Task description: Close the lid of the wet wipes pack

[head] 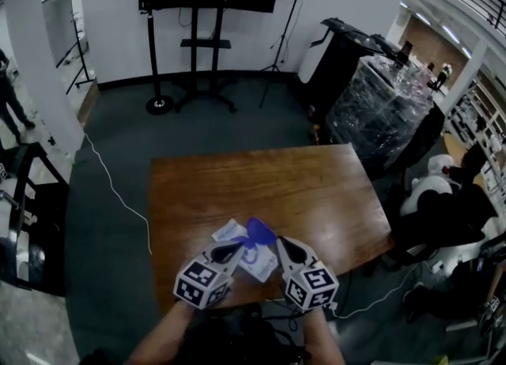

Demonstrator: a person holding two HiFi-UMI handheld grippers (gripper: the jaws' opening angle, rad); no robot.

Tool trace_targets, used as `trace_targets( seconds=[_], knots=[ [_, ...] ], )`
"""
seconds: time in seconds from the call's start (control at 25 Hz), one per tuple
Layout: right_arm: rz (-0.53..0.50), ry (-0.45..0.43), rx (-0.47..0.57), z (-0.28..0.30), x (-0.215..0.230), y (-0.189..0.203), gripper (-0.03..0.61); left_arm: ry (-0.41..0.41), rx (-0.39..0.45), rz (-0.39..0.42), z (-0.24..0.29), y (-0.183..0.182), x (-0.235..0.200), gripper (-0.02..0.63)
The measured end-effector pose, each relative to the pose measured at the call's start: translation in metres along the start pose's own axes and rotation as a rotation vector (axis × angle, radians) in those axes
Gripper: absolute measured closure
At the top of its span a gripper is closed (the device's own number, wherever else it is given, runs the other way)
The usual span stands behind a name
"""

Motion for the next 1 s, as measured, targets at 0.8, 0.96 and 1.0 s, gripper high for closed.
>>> trace_targets(
  seconds=[0.8,0.96,1.0],
  knots=[
    [0.031,-0.051,-0.282,0.073,0.104,0.086,0.571,-0.214,-0.08,-0.029,0.027,0.029,-0.009,0.606],
    [0.043,-0.083,-0.346,0.083,0.109,0.097,0.571,-0.245,-0.091,-0.041,0.021,0.032,-0.012,0.606],
    [0.042,-0.096,-0.353,0.083,0.108,0.098,0.571,-0.251,-0.089,-0.044,0.02,0.032,-0.012,0.606]
  ],
)
Point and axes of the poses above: the fingertips, and each gripper's own axes: z forward along the fingers, x to its right, y out of its underside, the point moved 4 cm from there along -z, backward along the fingers, and after that the axes turned 10 degrees about -y, right-handed, at the moved point
